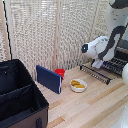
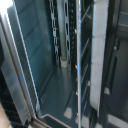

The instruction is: Gently stretch your hand towards the oven tray's handle, obtaining a firm grip, and draw it cautiously out of the oven. Transition your grip to the hot dog bowl, gingerly seizing the edge, and elevate it from the surface. Hover the bowl over the tray, delicately lower it, and temper your grip, establishing the bowl's equilibrium.

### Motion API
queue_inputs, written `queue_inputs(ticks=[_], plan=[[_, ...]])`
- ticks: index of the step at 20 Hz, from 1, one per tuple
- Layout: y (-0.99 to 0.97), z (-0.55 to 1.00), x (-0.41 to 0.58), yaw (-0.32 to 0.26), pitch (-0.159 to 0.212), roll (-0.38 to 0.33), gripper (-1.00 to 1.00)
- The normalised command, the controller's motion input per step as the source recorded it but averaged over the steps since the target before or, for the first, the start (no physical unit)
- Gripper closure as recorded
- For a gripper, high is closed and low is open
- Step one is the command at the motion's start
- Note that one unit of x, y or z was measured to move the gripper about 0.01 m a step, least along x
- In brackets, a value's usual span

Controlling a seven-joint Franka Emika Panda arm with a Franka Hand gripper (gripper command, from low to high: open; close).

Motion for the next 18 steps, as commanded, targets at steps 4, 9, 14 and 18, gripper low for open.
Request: queue_inputs(ticks=[4,9,14,18], plan=[[-0.29,0.00,0.021,-0.018,0.022,0.034,1.00],[-0.24,0.00,0.000,-0.010,0.008,0.025,1.00],[-0.24,0.00,0.000,-0.010,0.005,0.067,1.00],[-0.14,0.03,0.000,-0.034,0.020,0.213,1.00]])
